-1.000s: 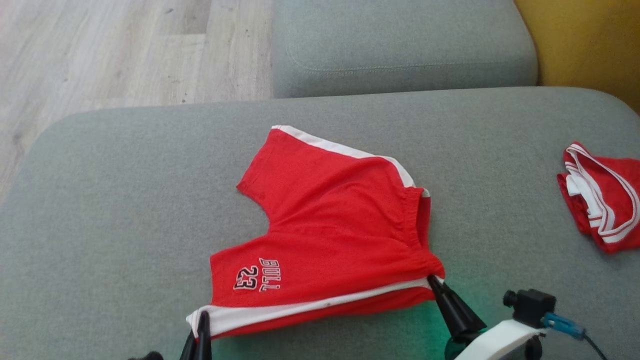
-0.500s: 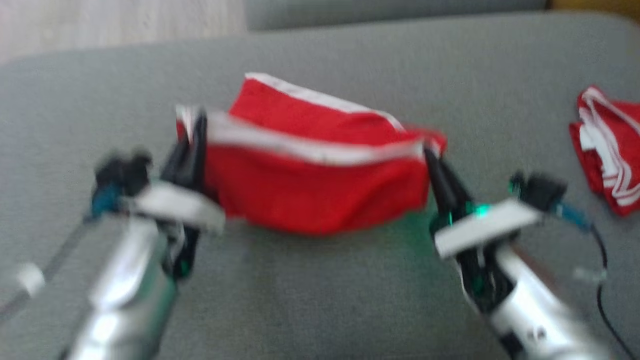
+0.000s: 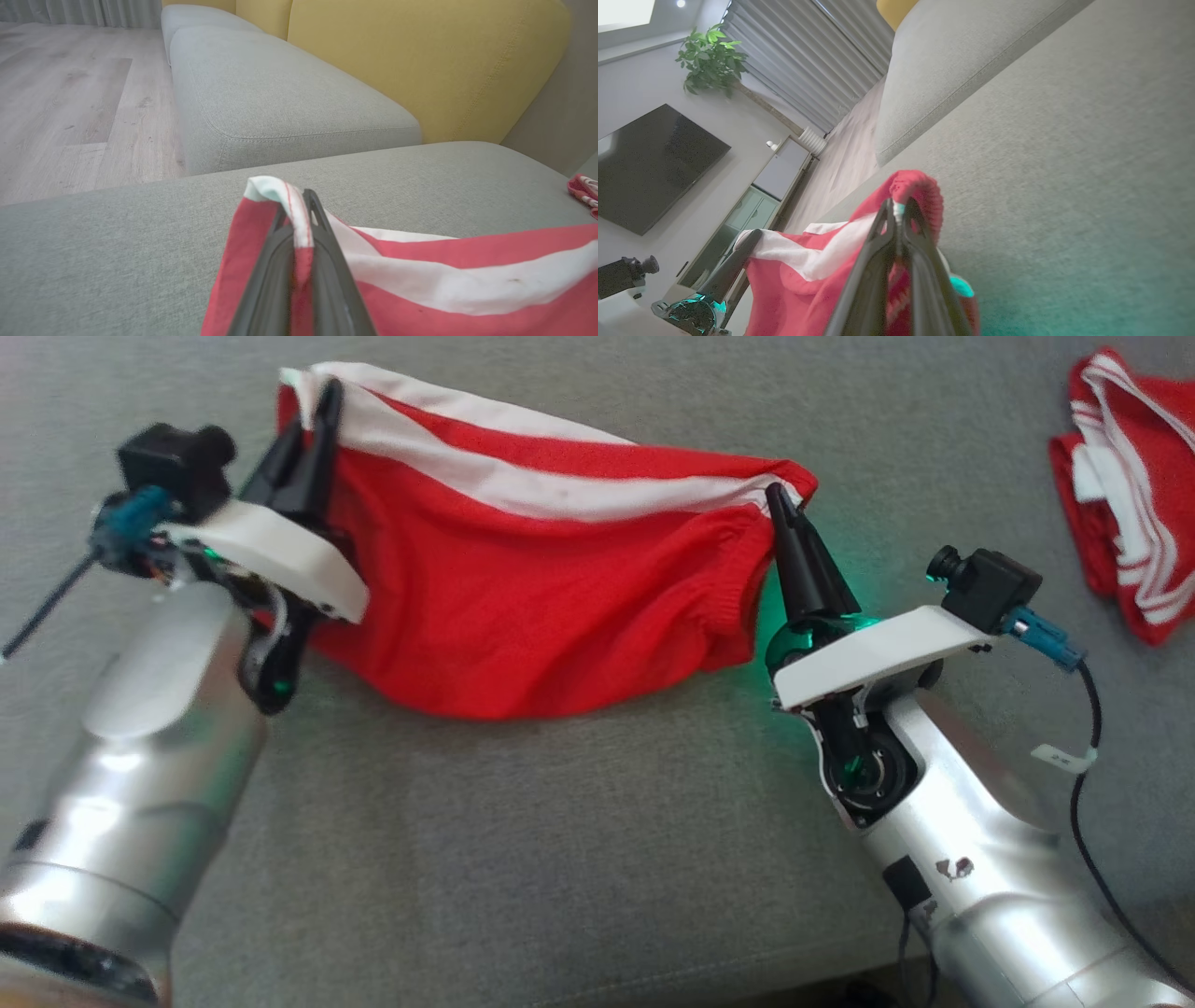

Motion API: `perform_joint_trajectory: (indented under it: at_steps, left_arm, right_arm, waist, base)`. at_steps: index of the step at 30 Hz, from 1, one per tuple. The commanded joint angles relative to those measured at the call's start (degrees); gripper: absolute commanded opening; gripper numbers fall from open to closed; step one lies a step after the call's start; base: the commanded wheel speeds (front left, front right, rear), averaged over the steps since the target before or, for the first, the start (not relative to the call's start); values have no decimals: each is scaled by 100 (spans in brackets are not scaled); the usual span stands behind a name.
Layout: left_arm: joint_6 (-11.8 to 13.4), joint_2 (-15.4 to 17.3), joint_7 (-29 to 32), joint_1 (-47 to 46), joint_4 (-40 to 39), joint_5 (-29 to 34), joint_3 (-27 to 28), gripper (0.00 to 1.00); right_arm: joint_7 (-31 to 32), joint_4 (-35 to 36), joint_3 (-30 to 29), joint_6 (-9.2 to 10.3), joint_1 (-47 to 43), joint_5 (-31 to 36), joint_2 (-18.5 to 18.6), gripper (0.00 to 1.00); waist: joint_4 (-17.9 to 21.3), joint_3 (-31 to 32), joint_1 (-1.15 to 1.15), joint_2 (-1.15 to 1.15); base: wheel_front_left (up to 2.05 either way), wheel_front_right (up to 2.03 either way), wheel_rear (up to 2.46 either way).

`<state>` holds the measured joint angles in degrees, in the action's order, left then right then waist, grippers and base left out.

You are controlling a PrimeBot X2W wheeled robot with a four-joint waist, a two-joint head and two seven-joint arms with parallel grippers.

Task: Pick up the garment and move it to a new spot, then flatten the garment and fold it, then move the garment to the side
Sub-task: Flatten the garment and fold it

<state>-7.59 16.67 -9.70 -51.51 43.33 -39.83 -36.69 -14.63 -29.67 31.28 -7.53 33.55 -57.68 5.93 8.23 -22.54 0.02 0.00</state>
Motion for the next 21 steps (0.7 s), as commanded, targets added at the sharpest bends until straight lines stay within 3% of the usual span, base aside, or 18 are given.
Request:
perform_joint_trajectory:
  at_steps: [1,11,12,13,14,15,21]
  left_arm:
    - [10,344,-131,-367,-1,-155,60,0]
    - [10,504,-430,-788,832,-334,-134,0]
    - [10,488,-447,-809,880,-358,-152,21]
    - [10,473,-466,-832,920,-378,-160,49]
    - [10,451,-480,-850,955,-405,-167,100]
    - [10,429,-491,-866,999,-418,-182,100]
    - [10,340,-523,-742,1408,-335,-285,100]
  right_arm:
    - [-37,160,10,4,20,6,-135,0]
    - [-37,263,-69,4,-94,163,-218,0]
    - [-37,256,-62,4,-95,196,-227,0]
    - [-37,242,-91,4,-96,246,-234,15]
    - [-37,235,-164,4,-101,319,-241,46]
    - [-37,228,-218,4,-115,405,-249,97]
    - [-37,95,-561,4,-307,1048,-282,100]
  waist:
    - [168,-143,-2,0]
    - [351,-161,-2,0]
    - [359,-159,-2,0]
    - [361,-157,-2,0]
    - [359,-154,-2,0]
    - [350,-148,-2,0]
    - [294,31,-2,0]
  base:
    - [0,0,0]
    - [0,0,0]
    - [0,0,0]
    - [0,0,0]
    - [0,0,0]
    - [0,0,0]
    - [0,0,0]
